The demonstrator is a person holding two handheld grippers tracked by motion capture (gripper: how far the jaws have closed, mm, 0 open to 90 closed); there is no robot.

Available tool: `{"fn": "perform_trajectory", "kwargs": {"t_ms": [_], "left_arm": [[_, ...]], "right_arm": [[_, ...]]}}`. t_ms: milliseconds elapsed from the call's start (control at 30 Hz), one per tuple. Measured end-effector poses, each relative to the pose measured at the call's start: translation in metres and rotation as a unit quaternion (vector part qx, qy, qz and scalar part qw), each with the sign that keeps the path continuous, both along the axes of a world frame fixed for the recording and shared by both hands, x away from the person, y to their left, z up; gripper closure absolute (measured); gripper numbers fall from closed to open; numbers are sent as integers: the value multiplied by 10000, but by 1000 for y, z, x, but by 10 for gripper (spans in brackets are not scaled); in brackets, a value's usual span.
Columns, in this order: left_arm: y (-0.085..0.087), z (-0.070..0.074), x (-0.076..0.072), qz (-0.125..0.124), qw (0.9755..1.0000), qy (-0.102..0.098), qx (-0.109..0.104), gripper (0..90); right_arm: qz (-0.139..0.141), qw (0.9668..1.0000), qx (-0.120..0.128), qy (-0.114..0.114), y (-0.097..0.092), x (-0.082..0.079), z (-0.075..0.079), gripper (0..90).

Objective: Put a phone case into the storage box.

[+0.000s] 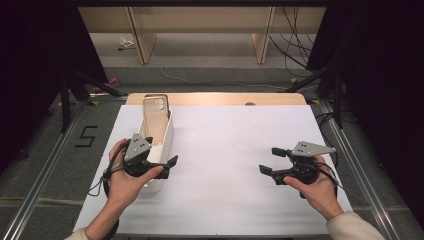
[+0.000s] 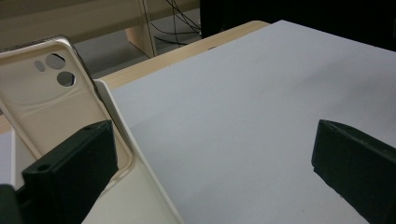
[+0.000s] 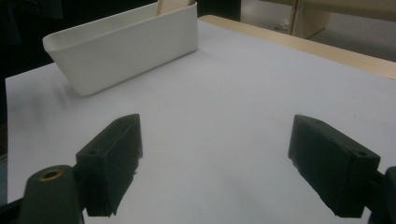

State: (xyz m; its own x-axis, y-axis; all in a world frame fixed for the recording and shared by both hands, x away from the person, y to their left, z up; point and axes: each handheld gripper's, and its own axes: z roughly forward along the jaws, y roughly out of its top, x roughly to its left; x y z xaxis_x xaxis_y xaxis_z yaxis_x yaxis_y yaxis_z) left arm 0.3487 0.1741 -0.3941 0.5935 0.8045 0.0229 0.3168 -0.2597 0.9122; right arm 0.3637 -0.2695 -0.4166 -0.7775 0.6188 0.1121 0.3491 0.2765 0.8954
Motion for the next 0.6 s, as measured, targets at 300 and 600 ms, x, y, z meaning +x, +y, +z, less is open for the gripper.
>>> {"fn": "perform_trajectory", "kwargs": {"t_ms": [300, 600], "left_arm": [[-1, -7, -15, -72, 10000, -2, -43, 0], [1, -14, -25, -84, 9999, -43, -37, 0]], "right_arm": [[5, 10000, -4, 1, 0, 0, 0, 184], [7, 10000, 0, -5, 0, 0, 0, 184]]}}
